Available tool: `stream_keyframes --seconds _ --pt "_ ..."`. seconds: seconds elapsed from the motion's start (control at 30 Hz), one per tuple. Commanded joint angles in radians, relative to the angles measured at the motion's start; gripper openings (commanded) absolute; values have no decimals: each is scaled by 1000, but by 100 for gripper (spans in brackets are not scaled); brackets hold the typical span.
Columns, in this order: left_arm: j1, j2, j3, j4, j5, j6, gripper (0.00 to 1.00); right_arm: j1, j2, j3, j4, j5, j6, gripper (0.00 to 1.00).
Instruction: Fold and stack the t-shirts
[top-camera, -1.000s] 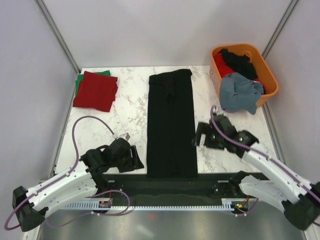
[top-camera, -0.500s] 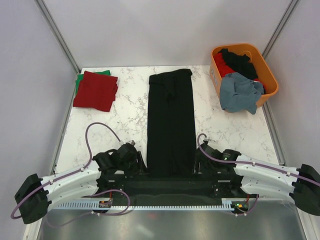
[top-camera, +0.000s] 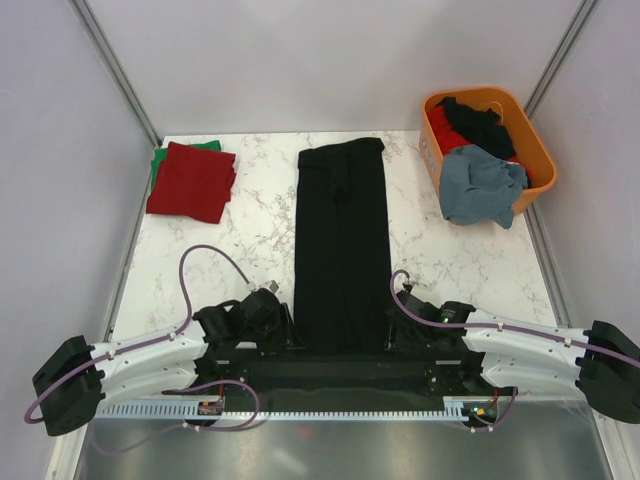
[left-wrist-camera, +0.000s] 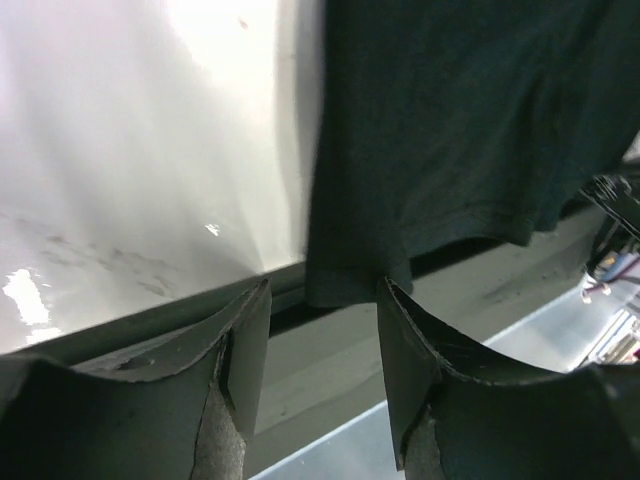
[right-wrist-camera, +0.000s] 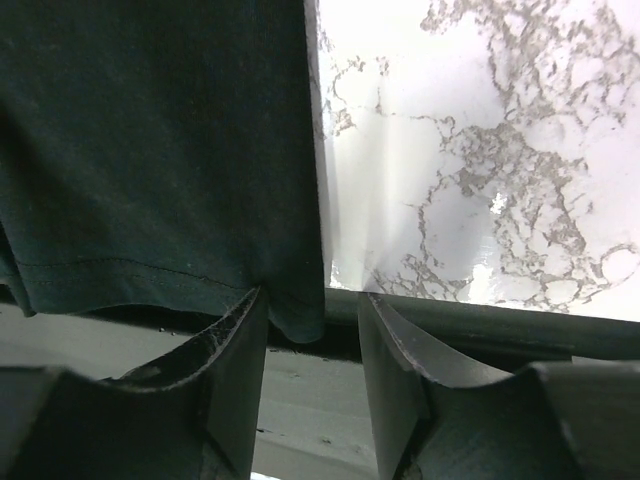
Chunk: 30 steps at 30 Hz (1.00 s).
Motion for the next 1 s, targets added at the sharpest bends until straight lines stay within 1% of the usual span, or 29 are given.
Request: stream_keyframes --seconds 0.0,0.1,0.13,0.2,0.3,0.57,0.63,0.67,0.83,0.97 --pt "-24 -46 40 36 -18 -47 53 0 8 -11 36 55 3 48" --pt "-29 -75 100 -56 -19 -50 53 2 13 -11 41 56 -3 47" --pt "-34 -83 119 -129 -27 -54 53 2 19 -11 41 56 -8 47" --pt "-44 -106 157 -168 -54 -55 56 2 24 -13 44 58 -11 47" --pt "-43 -98 163 -194 -79 -52 59 2 35 -16 52 64 -12 47" --pt "-49 41 131 -188 -81 -77 60 2 38 -16 52 67 -20 47" --pt "-47 54 123 -180 -81 -81 60 2 36 -19 53 70 -20 47" --pt "-47 54 120 -172 -106 -84 59 2 35 -19 55 70 -20 47" --pt "-52 47 70 -73 -102 -96 57 2 38 -22 58 75 -23 44" --pt "-64 60 60 -56 -125 -106 55 0 38 -23 61 78 -25 42"
